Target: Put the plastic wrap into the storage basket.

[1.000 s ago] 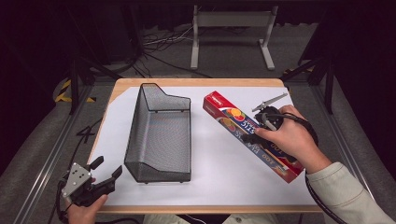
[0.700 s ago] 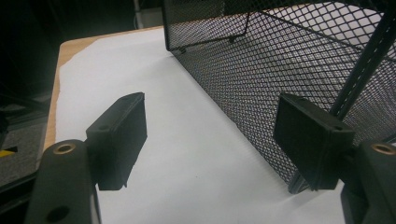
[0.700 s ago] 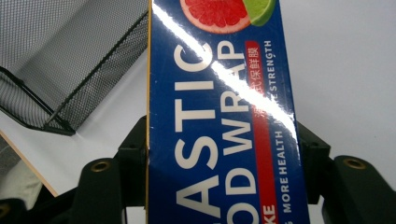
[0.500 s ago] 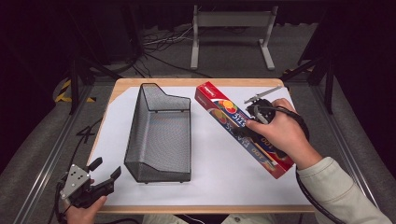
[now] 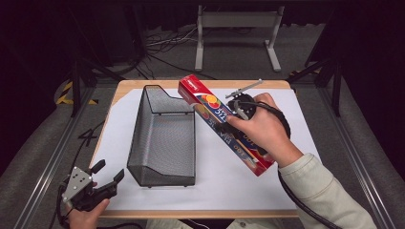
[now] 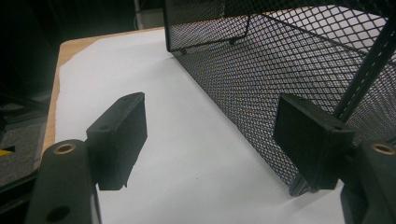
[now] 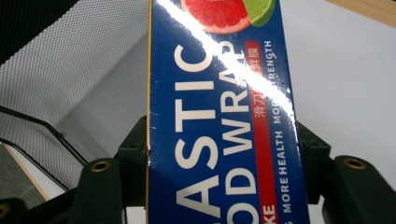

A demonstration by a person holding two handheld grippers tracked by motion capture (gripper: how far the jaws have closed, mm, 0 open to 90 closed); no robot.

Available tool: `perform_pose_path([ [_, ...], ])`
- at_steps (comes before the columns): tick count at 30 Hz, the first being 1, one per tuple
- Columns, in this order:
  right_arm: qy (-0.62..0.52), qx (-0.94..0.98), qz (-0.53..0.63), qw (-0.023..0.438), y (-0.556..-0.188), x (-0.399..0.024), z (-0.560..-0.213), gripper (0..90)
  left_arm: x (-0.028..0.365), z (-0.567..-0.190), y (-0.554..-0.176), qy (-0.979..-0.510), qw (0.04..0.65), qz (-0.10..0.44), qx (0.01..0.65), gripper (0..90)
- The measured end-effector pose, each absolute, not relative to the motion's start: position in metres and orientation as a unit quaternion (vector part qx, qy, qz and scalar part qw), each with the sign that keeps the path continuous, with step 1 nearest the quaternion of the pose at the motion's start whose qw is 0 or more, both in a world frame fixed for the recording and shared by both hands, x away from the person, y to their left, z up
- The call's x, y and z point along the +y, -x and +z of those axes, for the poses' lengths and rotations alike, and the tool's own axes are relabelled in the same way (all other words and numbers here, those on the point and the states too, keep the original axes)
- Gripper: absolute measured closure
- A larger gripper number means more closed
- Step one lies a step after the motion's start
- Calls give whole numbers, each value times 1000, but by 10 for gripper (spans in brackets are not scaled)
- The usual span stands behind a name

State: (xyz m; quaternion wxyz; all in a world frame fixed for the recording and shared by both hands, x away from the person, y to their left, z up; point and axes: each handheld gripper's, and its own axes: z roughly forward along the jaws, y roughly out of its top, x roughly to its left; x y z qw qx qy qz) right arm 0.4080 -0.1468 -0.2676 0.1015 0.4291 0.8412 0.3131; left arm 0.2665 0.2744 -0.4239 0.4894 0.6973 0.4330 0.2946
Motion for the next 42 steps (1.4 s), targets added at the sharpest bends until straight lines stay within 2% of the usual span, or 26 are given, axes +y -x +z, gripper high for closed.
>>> perform_pose_path([
  [4, -429, 841, 310, 114, -408, -130, -263, 396, 274, -424, -268, -698, 491, 293, 432, 266],
  [15, -424, 843, 316, 102, -414, -95, -261, 395, 274, -424, -269, -697, 493, 291, 432, 266],
  [30, -448, 827, 334, 50, -420, -51, -279, 394, 275, -425, -269, -697, 494, 292, 430, 266],
  [42, -474, 827, 299, 45, -431, -34, -302, 392, 275, -425, -269, -697, 495, 292, 428, 266],
])
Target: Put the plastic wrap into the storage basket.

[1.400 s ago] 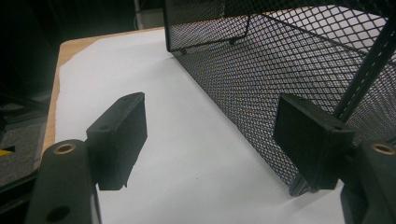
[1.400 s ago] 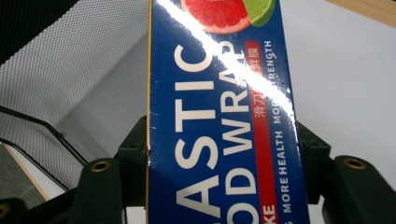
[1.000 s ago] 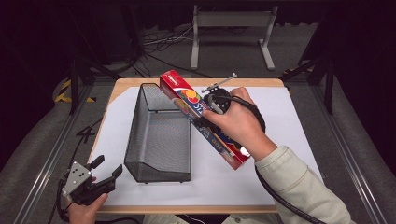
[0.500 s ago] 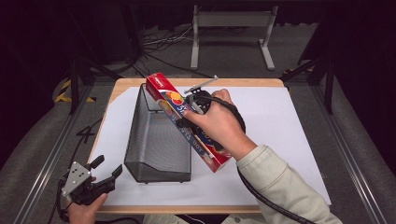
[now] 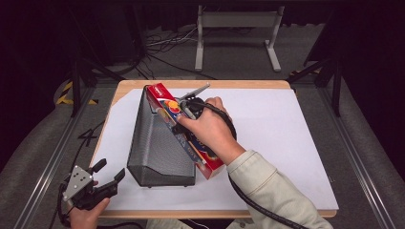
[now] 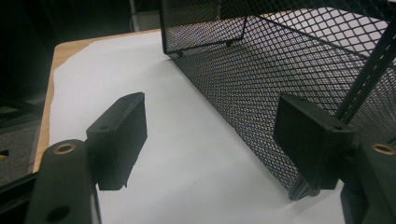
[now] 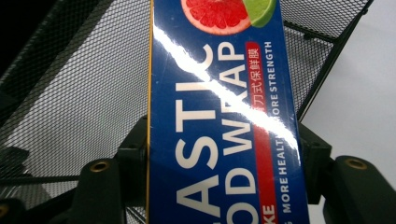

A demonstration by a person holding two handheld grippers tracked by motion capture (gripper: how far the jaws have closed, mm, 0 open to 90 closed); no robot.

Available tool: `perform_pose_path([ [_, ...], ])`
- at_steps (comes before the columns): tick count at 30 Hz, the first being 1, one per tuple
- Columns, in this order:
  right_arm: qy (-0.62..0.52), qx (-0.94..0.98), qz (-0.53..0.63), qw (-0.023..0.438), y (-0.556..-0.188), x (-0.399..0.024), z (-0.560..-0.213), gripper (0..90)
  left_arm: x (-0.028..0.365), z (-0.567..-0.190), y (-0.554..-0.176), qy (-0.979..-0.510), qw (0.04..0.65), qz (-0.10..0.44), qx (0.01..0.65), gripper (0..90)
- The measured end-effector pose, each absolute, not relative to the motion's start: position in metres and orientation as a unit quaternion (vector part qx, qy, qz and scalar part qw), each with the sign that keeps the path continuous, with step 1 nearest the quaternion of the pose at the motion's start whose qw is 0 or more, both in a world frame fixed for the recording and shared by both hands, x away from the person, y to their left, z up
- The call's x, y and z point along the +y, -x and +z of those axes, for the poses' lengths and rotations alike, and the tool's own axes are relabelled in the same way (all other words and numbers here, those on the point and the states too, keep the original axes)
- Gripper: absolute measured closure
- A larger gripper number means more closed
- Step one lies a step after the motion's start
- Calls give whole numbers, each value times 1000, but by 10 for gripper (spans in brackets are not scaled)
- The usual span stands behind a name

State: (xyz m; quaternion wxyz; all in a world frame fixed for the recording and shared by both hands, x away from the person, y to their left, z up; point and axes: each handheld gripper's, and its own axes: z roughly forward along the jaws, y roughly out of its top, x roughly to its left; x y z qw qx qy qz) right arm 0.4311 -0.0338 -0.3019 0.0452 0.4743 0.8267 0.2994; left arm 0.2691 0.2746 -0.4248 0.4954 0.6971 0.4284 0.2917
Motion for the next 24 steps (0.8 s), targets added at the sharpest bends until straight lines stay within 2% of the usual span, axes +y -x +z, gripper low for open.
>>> perform_pose_path([
  [8, -481, 826, 291, 32, -433, -21, -321, 392, 275, -425, -269, -699, 495, 290, 427, 266],
  [12, -485, 826, 284, 41, -435, -17, -326, 390, 275, -425, -269, -699, 495, 289, 427, 266],
  [16, -491, 827, 273, 25, -438, -17, -331, 390, 275, -425, -270, -701, 494, 289, 426, 266],
  [24, -496, 830, 253, 23, -441, -11, -335, 384, 275, -425, -270, -700, 495, 289, 426, 266],
])
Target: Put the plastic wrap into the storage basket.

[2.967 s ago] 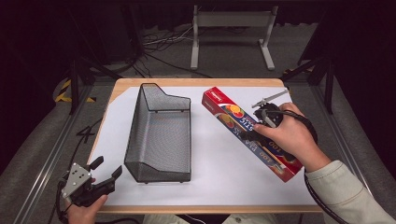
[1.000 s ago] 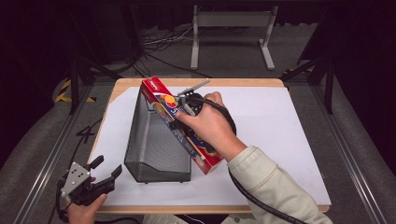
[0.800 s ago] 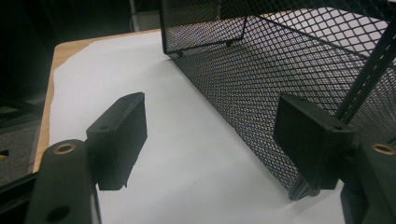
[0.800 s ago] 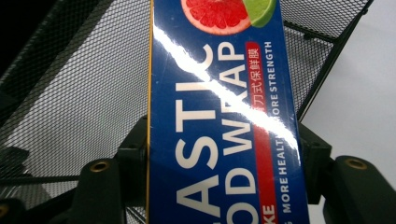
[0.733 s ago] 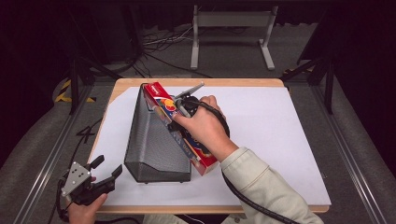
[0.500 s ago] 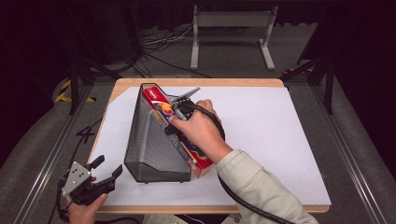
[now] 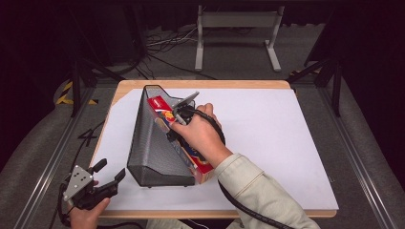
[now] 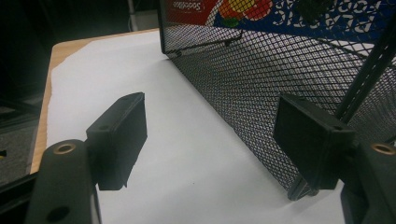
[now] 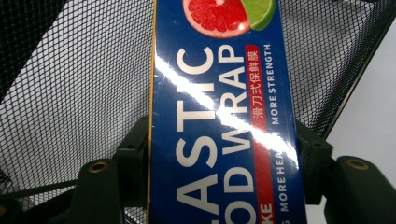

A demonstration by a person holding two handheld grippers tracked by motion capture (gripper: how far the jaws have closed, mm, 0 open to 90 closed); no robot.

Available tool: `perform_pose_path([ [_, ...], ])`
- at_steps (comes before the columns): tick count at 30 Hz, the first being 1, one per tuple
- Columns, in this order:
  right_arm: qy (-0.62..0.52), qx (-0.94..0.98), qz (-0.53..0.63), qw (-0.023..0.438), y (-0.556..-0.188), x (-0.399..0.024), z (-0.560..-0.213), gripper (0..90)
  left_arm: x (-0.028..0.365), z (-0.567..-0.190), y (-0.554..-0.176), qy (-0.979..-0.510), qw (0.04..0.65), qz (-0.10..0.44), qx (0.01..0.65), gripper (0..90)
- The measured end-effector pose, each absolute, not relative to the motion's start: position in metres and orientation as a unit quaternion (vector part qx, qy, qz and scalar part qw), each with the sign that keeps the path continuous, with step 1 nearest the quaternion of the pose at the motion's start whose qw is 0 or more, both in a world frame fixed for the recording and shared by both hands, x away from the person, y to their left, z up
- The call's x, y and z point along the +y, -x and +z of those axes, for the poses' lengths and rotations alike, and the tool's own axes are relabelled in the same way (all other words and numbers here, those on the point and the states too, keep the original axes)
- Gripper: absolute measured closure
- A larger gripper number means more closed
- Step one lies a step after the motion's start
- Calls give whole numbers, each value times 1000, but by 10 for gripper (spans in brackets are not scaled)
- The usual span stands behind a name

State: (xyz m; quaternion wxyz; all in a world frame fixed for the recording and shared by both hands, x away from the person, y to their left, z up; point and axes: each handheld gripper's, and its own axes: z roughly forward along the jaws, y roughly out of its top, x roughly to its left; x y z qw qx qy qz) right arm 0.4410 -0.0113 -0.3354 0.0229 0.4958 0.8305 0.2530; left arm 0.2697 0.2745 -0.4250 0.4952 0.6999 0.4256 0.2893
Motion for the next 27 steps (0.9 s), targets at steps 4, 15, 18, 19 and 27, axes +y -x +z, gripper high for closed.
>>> perform_pose_path([
  [4, -501, 831, 240, 26, -443, -7, -340, 383, 275, -424, -269, -697, 497, 292, 426, 266],
  [15, -505, 834, 222, 27, -448, 0, -348, 376, 275, -425, -268, -696, 499, 291, 427, 266],
  [18, -504, 834, 222, 33, -447, 2, -347, 370, 275, -425, -268, -696, 499, 290, 427, 266],
  [19, -502, 835, 221, 35, -447, 2, -347, 367, 275, -425, -269, -698, 498, 291, 425, 266],
  [27, -488, 840, 236, 37, -447, -1, -348, 244, 275, -425, -268, -697, 499, 289, 427, 266],
])
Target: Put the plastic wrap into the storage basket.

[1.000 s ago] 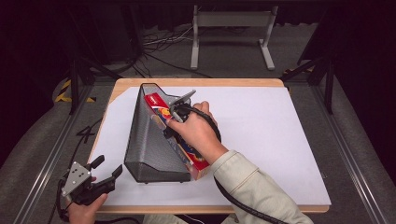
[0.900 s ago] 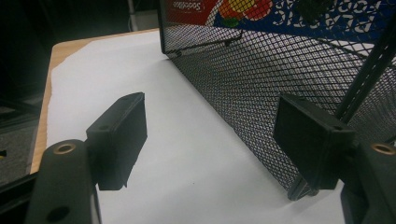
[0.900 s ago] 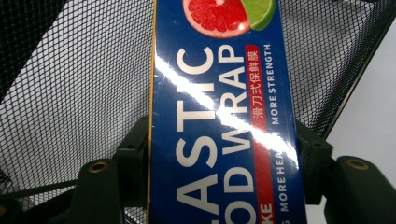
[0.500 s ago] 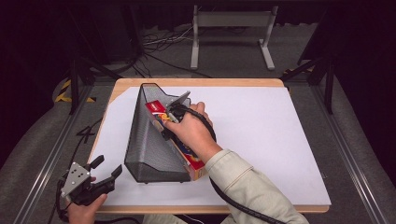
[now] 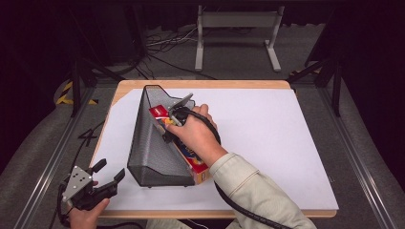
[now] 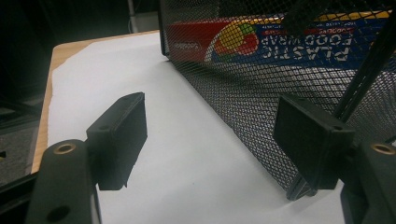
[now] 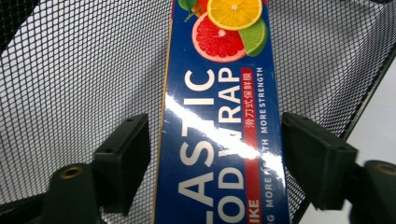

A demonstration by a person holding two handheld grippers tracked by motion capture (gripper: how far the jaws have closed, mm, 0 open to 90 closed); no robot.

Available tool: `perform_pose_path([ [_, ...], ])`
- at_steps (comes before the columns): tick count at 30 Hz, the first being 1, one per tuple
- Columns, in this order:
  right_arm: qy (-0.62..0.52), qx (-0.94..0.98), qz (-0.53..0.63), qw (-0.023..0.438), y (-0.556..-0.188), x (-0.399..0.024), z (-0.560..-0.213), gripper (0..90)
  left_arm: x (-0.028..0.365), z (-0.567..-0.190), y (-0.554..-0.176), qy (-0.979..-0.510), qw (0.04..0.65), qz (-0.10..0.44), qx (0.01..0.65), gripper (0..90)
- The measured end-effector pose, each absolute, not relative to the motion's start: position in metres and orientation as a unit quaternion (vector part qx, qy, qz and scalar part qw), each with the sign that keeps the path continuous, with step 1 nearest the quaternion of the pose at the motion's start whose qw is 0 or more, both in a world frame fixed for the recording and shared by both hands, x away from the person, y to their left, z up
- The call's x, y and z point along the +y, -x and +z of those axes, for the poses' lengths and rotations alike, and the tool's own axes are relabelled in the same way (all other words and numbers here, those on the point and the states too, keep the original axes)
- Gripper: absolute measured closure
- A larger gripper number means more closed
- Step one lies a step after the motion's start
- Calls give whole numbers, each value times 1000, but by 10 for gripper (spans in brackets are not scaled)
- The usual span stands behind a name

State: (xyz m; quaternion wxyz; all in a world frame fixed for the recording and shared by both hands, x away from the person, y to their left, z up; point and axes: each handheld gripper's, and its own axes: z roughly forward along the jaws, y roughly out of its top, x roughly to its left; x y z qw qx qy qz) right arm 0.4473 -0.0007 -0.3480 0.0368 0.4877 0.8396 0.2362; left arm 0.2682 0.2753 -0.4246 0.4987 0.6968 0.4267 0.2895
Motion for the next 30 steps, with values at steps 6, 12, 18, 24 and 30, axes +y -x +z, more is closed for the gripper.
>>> perform_pose_path([
  [6, -472, 844, 247, 51, -444, -5, -341, 201, 275, -424, -268, -700, 497, 289, 423, 266],
  [12, -450, 848, 273, 65, -439, -13, -329, 180, 275, -424, -269, -701, 496, 290, 423, 266],
  [18, -428, 842, 320, 69, -432, -20, -320, 175, 276, -424, -267, -695, 499, 290, 429, 266],
  [24, -399, 836, 363, 100, -425, -29, -309, 173, 275, -424, -268, -695, 498, 292, 428, 266],
  [30, -370, 834, 394, 116, -417, -41, -296, 167, 276, -424, -268, -694, 498, 293, 429, 266],
])
